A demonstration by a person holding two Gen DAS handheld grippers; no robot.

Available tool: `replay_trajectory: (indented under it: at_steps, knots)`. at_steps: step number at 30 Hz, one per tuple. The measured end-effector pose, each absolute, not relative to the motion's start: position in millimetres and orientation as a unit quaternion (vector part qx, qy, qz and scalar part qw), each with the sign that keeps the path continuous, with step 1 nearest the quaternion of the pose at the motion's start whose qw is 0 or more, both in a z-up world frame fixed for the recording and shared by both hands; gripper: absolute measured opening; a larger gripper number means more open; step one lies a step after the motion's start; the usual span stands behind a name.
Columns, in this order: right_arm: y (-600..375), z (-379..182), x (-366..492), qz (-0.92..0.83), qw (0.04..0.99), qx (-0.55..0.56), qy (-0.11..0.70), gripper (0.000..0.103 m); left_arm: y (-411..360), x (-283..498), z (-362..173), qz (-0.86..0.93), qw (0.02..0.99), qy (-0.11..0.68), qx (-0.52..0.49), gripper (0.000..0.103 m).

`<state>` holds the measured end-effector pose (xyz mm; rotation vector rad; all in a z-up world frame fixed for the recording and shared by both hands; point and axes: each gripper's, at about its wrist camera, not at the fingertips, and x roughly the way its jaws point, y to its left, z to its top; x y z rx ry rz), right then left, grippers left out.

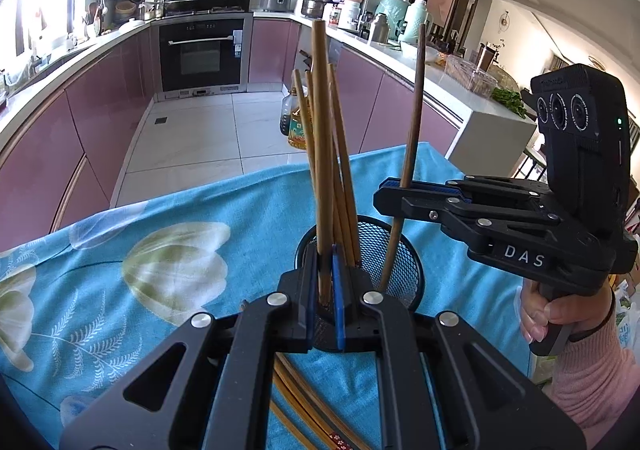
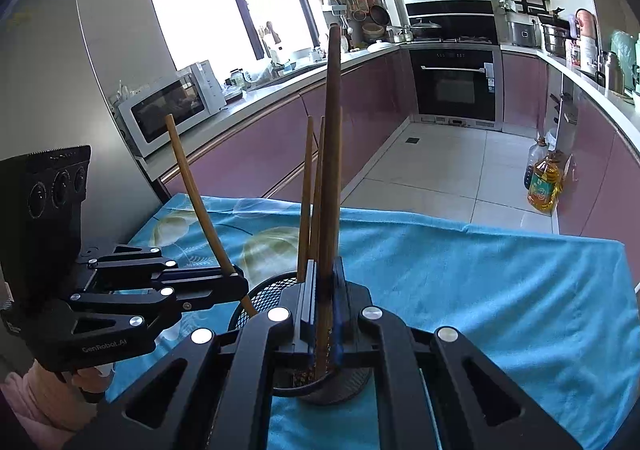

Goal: Organize utensils
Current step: 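Lower the right gripper's chopstick into the mesh cup while the left lowers its own, then open both grippers to release the chopsticks into the cup, then withdraw both grippers from the cup toward the remaining chopsticks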

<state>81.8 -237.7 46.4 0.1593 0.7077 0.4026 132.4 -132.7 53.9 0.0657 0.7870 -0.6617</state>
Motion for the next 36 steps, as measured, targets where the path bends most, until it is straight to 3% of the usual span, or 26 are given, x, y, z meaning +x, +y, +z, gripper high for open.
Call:
replay_trajectory:
  at_steps: [17,26,30,36]
  knots:
    - [-241.3,37.7,87.1,0.186,0.914,0.093,0.348,0.011,-128.4,145.8,36.5,-0.307,0.87,0.386,0.009,0.009]
    - [-240.7,45.3,65.3,0.189,0.922,0.096,0.325,0.03,-113.0,118.5,45.4,-0.28,0.893,0.351,0.012,0.035]
    - [-238.0,50.8,49.9,0.189,0.928,0.092,0.308,0.051,-105.5,105.6,48.5,-0.268,0.903,0.336,0.016,0.049]
    - [-225.8,52.3,26.6,0.199,0.931,0.075,0.297,0.055,-91.3,86.7,49.0,-0.242,0.916,0.319,0.019,0.072]
